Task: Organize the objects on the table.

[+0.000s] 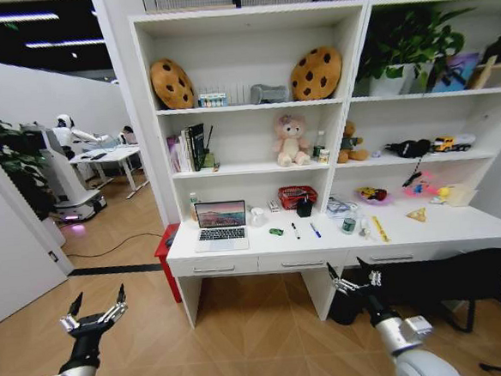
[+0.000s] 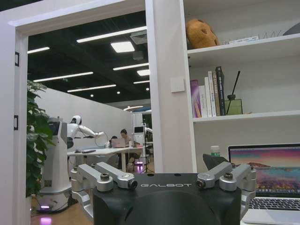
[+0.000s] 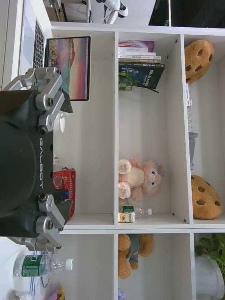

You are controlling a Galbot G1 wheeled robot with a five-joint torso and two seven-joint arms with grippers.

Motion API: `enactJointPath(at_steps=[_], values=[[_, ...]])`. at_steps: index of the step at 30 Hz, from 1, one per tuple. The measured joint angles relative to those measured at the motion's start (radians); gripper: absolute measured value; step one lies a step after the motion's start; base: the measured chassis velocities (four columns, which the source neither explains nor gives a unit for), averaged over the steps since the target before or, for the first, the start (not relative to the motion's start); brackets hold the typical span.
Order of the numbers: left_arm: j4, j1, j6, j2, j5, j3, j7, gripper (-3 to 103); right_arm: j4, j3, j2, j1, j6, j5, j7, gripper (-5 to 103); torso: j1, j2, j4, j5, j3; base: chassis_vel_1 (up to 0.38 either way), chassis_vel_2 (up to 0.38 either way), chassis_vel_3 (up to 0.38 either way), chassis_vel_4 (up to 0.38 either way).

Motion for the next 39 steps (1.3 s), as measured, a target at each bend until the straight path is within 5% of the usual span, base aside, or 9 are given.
enactJointPath(at_steps=[39], values=[[-0.002, 0.013, -0.009, -0.023, 0.004, -0.001, 0.002, 100, 0.009, -0.001, 0.008, -0.01, 0.002, 0.022, -0.019, 100, 0.0, 0.0, 0.0001, 0.0, 0.0, -0.015, 0.017, 0.014, -0.014]])
